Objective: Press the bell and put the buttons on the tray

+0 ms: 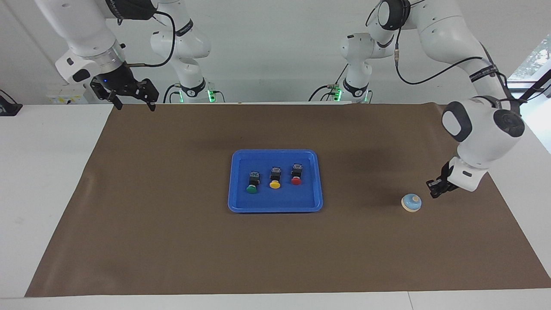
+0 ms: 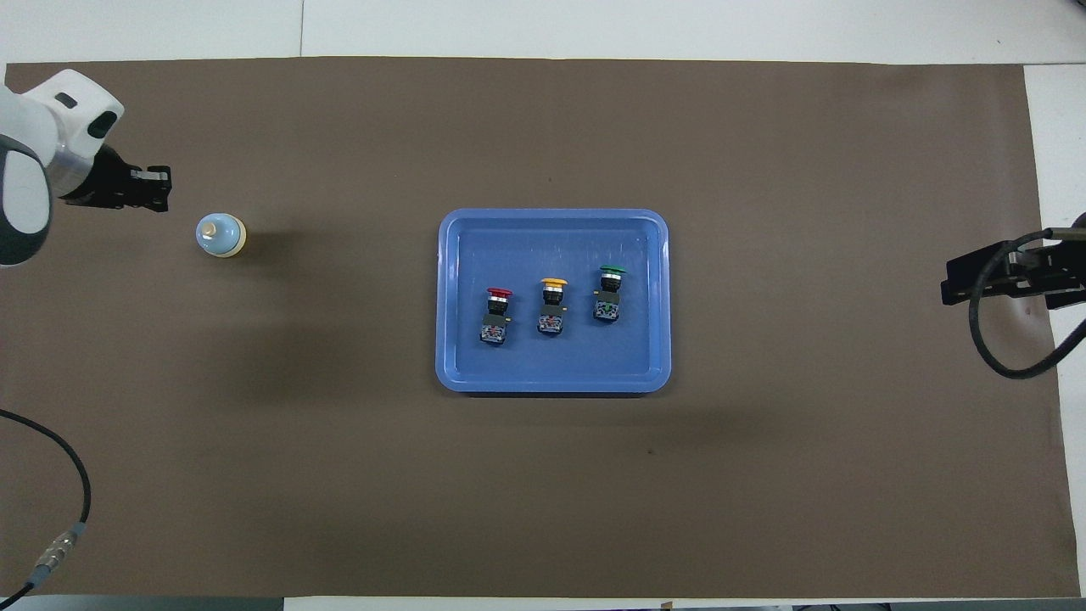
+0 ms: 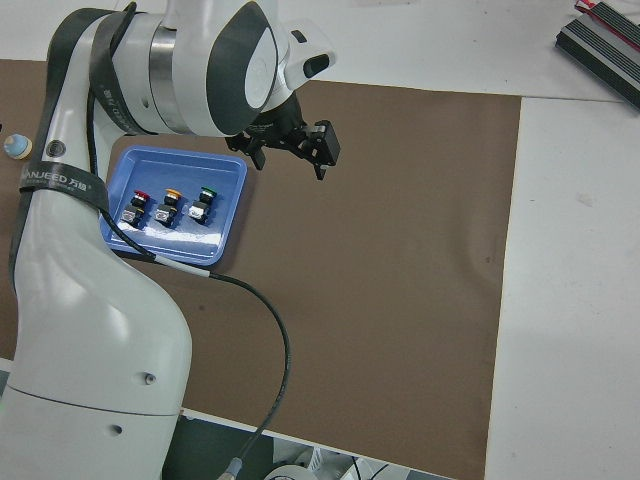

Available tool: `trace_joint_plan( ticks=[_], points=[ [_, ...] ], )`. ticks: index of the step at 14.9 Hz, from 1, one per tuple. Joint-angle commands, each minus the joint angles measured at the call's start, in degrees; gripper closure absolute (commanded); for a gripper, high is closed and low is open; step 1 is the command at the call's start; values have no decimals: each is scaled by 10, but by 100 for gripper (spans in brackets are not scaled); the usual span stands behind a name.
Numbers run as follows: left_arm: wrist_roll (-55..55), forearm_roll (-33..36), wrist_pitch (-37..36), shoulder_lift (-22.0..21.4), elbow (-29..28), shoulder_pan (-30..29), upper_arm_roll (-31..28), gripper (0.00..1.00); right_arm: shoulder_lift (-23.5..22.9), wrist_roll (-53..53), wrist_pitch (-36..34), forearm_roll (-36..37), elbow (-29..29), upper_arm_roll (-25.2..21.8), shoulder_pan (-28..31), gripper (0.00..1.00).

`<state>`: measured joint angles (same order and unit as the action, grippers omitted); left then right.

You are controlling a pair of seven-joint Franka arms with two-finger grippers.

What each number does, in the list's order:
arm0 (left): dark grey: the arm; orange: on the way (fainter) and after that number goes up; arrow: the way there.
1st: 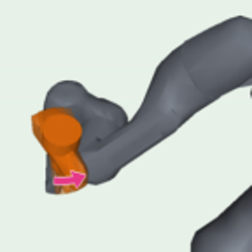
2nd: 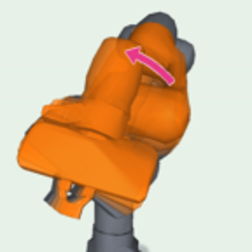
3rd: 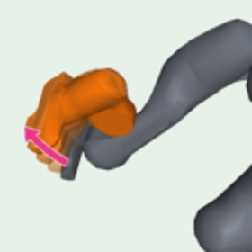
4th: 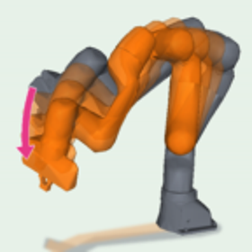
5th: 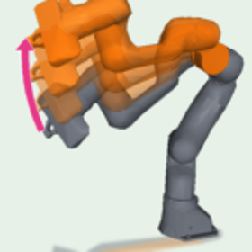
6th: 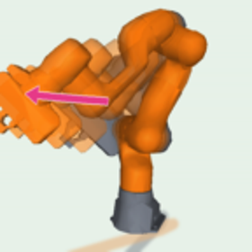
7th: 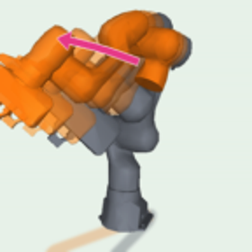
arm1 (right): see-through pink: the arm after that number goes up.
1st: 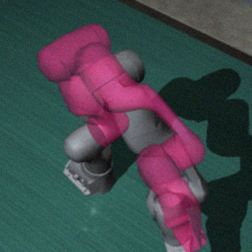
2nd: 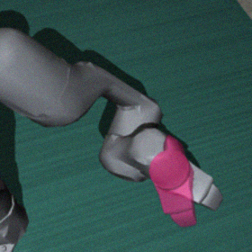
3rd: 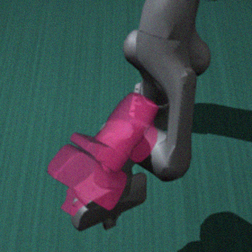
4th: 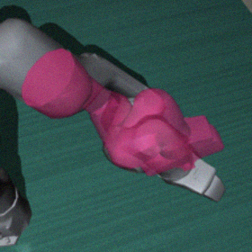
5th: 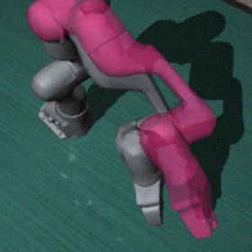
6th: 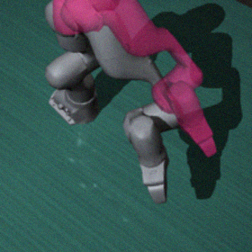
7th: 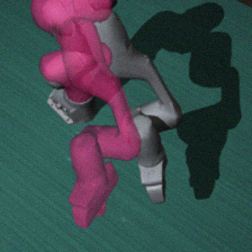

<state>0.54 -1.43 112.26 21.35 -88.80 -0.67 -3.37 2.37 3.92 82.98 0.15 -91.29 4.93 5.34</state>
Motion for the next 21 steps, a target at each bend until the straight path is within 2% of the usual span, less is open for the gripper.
trace_joint_plan(
  ticks=[1,4,5,9,11,13,17,21],
  points=[
    [-10,-6,-67,-67,-2,-3,-2,64,9,-11,1,4,-9,6,8,0],
    [-10,-6,-117,-128,-6,0,-2,6,9,-11,1,4,-9,6,8,0],
    [-9,-6,-137,-149,-6,1,-2,0,9,-11,1,4,-9,6,8,0],
    [-6,-6,-202,-220,-19,5,-2,0,9,-11,1,4,-9,6,8,0],
    [-10,-5,-223,-242,-31,6,-1,0,9,-11,1,5,-9,6,8,0],
    [-7,-2,-260,-244,-31,10,3,0,9,-11,1,5,-9,6,8,0],
    [-10,-1,-237,-243,-33,34,4,0,9,-11,1,4,-9,6,8,0],
    [-7,-1,-252,-245,-36,35,5,0,9,-11,1,5,-9,6,8,0]
  ],
)
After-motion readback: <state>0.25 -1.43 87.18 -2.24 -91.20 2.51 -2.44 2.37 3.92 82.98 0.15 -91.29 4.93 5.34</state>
